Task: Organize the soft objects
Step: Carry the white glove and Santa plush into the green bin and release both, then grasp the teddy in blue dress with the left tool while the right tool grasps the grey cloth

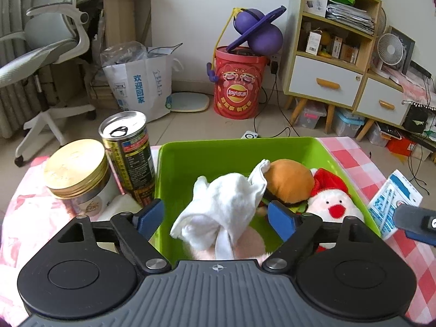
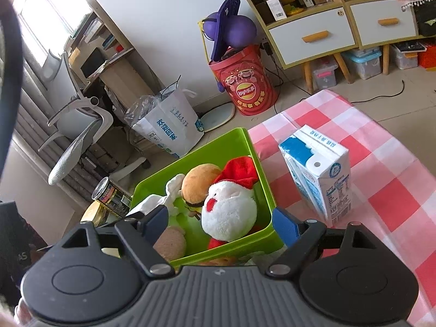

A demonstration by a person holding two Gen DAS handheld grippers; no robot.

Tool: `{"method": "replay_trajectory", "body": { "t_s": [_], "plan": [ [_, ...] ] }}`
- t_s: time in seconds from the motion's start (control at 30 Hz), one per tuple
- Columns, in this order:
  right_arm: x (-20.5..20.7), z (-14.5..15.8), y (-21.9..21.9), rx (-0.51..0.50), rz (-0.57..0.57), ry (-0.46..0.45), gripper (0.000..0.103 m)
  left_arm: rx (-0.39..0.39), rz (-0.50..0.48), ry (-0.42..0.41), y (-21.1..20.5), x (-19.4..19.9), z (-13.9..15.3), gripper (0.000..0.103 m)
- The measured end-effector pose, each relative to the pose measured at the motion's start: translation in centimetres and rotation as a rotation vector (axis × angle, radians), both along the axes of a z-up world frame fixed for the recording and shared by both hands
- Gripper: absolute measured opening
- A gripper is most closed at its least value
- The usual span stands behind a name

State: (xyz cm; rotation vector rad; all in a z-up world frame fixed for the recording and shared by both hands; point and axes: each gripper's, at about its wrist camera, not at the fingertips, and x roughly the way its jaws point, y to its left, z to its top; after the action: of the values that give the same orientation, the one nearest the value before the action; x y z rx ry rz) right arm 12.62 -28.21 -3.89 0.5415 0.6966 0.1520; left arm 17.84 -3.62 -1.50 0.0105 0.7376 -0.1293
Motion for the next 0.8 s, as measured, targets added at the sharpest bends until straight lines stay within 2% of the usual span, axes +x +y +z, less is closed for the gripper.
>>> {"method": "replay_trajectory", "body": {
  "t_s": [0.37, 0.53, 0.8],
  "plan": [
    [-2.5, 2.3, -1.2, -0.037, 0.008, -0.028, 0.064, 0.007, 0.031, 0.003, 3.5, -4.7, 1.5, 0.092],
    [-3.4, 2.5, -1.3, -0.077, 0.026, -0.004, 0.066, -0.005, 0.052, 0.018, 5.4, -7.0, 1.5, 0.096],
    [-5.0, 2.2, -1.1, -0.123, 0.066, 0.050, 0.066, -0.013, 0.069, 0.057, 7.1, -10.1, 1.0, 0.098]
  ]
}}
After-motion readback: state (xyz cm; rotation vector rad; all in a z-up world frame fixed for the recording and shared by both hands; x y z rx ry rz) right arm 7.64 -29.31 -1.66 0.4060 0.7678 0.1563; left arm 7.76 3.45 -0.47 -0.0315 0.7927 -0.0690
